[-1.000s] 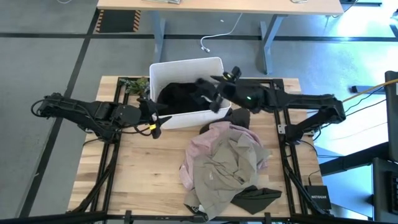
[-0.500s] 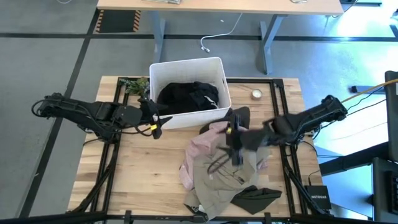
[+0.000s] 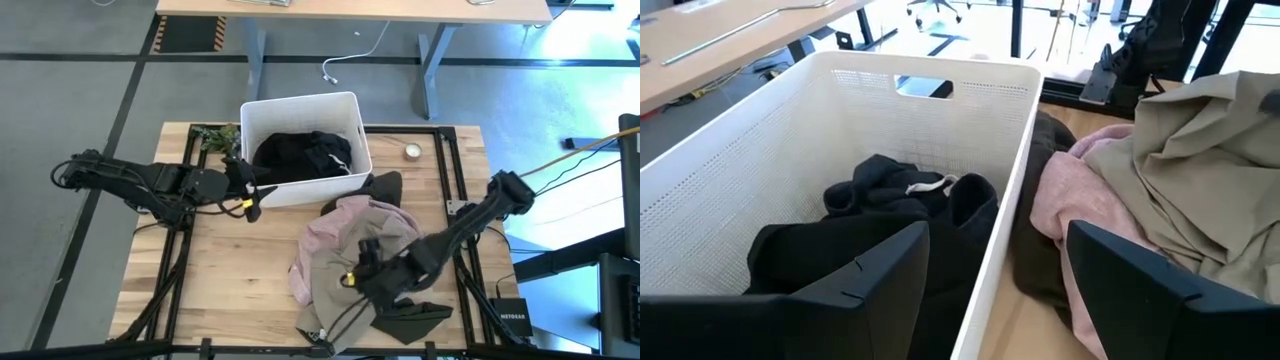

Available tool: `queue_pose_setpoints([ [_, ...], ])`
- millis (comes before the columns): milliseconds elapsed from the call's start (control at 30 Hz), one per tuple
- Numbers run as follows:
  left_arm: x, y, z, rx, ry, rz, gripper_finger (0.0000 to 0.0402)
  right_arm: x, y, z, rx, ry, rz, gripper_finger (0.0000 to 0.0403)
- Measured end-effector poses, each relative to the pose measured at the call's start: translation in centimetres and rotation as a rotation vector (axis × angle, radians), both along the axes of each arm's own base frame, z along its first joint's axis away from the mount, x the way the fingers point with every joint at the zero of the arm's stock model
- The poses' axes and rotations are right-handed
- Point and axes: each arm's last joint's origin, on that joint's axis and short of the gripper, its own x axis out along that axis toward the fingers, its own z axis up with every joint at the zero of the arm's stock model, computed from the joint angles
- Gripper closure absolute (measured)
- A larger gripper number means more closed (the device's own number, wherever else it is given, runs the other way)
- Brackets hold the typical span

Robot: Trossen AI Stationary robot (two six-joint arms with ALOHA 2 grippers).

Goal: Sort clothes
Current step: Put the brown pants into the white laundry bin

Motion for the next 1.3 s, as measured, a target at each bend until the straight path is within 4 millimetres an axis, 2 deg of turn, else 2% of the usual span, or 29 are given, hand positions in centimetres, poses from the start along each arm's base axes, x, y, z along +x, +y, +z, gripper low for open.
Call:
queue_pose_setpoints([
  [133, 0.0, 0.0, 0.0, 0.0, 0.0, 0.0, 0.0169, -0.2, 1.0, -2.5, 0.034, 0.161, -0.084, 0.017],
  [267, 0.0, 0.0, 0.0, 0.0, 0.0, 0.0, 0.0169, -1.1, 1.4, -4.4, -0.116, 0.246, -0.141, 0.017],
  [433, 0.0, 0.0, 0.0, -0.006, -0.002, 0.003, 0.0169, -1.0, 1.3, -6.2, -0.331, 0.213, -0.172, 0.0171],
  [600, 0.0, 0.0, 0.0, -0.006, -0.002, 0.003, 0.0169, -0.3, 1.3, -8.1, -0.461, 0.173, -0.182, 0.018],
  [700, 0.0, 0.0, 0.0, -0.006, -0.002, 0.003, 0.0169, -0.1, 1.3, -9.2, -0.483, 0.198, -0.182, 0.0225],
  [833, 0.0, 0.0, 0.0, -0.006, -0.002, 0.003, 0.0169, 0.0, 1.3, -9.9, -0.482, 0.226, -0.162, 0.0337],
  [900, 0.0, 0.0, 0.0, -0.006, -0.002, 0.003, 0.0169, 0.1, 1.5, -9.6, -0.449, 0.25, -0.13, 0.0379],
  [1033, 0.1, 0.0, -0.1, -0.006, 0.003, 0.003, 0.0169, 0.5, 2.0, -7.4, -0.372, 0.266, -0.102, 0.0364],
  [1100, 0.3, -0.1, -0.2, -0.004, 0.009, 0.003, 0.0169, 0.8, 2.3, -5.5, -0.334, 0.238, -0.084, 0.0361],
  [1300, 0.6, -0.1, -0.5, 0.006, 0.026, 0.0, 0.0169, 1.5, 2.7, 1.3, -0.301, 0.038, -0.016, 0.0385],
])
